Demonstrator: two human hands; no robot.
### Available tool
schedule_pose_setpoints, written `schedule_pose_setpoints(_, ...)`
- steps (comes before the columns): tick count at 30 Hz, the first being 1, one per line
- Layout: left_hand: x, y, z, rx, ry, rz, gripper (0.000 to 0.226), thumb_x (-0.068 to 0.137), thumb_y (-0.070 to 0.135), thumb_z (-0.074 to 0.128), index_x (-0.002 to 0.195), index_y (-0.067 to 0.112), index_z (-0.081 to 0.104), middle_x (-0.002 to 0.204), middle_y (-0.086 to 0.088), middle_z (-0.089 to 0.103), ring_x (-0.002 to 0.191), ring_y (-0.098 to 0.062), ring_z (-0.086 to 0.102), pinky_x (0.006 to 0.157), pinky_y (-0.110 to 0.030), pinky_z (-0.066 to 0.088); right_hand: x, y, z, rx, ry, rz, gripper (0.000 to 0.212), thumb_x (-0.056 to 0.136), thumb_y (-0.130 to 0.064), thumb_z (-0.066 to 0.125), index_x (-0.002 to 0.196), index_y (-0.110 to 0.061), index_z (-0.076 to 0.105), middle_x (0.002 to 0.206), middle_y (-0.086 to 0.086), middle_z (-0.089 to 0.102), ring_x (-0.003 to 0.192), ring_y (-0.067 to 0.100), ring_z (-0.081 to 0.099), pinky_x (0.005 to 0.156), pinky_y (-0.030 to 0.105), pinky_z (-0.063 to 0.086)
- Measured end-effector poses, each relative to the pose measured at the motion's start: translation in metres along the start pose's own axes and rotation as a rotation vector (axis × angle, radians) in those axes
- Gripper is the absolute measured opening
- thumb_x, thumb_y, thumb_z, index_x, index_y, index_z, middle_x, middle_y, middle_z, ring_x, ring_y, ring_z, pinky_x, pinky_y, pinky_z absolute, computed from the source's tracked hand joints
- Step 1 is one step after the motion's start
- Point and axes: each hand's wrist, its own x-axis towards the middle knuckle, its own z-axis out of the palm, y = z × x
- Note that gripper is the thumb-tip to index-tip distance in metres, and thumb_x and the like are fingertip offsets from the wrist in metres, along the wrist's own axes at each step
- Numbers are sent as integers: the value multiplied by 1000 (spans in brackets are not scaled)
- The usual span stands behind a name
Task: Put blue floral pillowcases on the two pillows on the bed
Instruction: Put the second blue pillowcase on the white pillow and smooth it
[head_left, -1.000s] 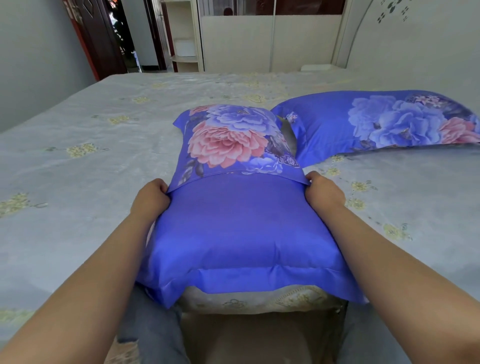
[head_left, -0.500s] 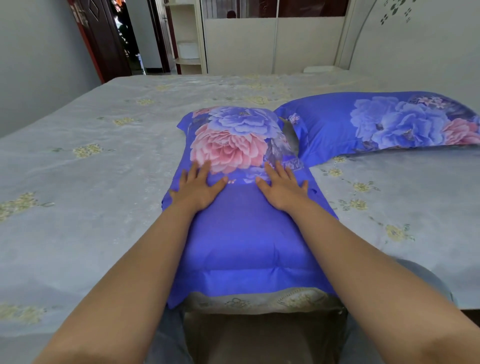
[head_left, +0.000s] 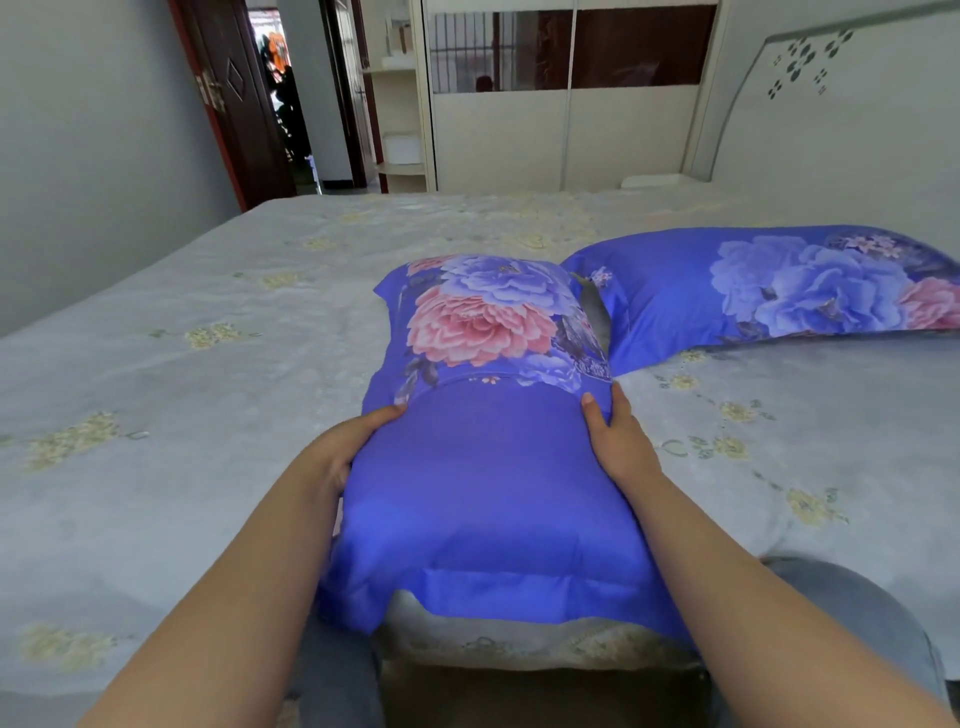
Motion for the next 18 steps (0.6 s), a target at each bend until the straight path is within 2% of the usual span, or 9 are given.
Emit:
schedule_pose_setpoints(3, -27, 45, 26, -29, 55, 202, 33, 88, 14, 57, 118, 2, 61, 70, -4, 73, 58, -15, 69, 49, -21, 53, -11, -17, 13, 374, 43, -54, 59, 101, -39, 35, 151, -21, 10, 155, 0, 23, 141, 21, 28, 106, 24, 24)
schedule_pose_setpoints(5, -48, 88, 46, 74, 175, 453, 24, 83, 4, 60, 106, 4, 65, 60, 1, 69, 53, -13, 66, 45, -17, 49, -22, -35, 27, 562, -28, -79, 59, 101, -31, 38, 151, -21, 8, 154, -6, 19, 141, 15, 26, 99, 11, 23)
schedule_pose_setpoints(7, -72, 134, 72, 255, 292, 689, 13, 73, 5, 67, 84, 11, 64, 65, -1, 65, 61, -17, 61, 48, -17, 47, -29, -58, 37, 659, -171, -171, 71, 92, -41, 54, 150, -22, 16, 147, -13, 28, 133, 8, 34, 97, 5, 31)
schedule_pose_setpoints(9, -96, 167, 100, 512, 384, 873, 15, 66, 16, 68, 73, 11, 56, 71, -4, 54, 63, -18, 49, 54, -25, 40, -24, -76, 40, 470, -322, -335, 73, 85, -37, 65, 146, -18, 30, 143, -2, 43, 126, 11, 44, 98, 18, 41)
schedule_pose_setpoints(12, -110, 195, 140, 1068, 557, 927, 36, 74, 34, 66, 65, 14, 37, 72, -2, 44, 64, -20, 43, 56, -29, 32, 4, -92, 17, 377, -394, -197, 45, 96, -14, 48, 135, -31, 36, 108, 8, 63, 79, 19, 67, 64, 31, 50)
schedule_pose_setpoints(13, -107, 197, 151, 1197, 558, 917, 37, 78, 40, 63, 66, 16, 38, 75, -4, 47, 69, -22, 46, 59, -29, 33, 10, -94, 0, 484, -369, -107, 37, 98, -20, 45, 130, -36, 36, 100, 5, 64, 64, 16, 65, 58, 28, 49)
schedule_pose_setpoints(15, -83, 187, 166, 1253, 290, 811, 40, 85, 53, 57, 74, 14, 53, 81, -3, 55, 73, -21, 52, 59, -24, 38, 27, -83, -39, 710, -236, 78, 24, 100, -33, 42, 123, -28, 47, 90, 1, 65, 59, 13, 65, 58, 24, 50)
schedule_pose_setpoints(17, -46, 155, 168, 1216, 31, 674, 53, 89, 60, 46, 101, 11, 61, 99, -4, 61, 86, -22, 59, 74, -25, 47, 42, -62, -76, 707, -100, 144, 34, 101, -35, 39, 123, -14, 54, 92, 0, 63, 75, 16, 65, 60, 19, 46)
schedule_pose_setpoints(18, -26, 135, 166, 1262, 24, 638, 58, 89, 63, 43, 114, 12, 57, 116, -5, 60, 102, -23, 59, 89, -30, 46, 49, -49, -91, 689, -33, 145, 39, 102, -34, 36, 129, -11, 51, 99, 1, 63, 83, 17, 63, 61, 17, 44)
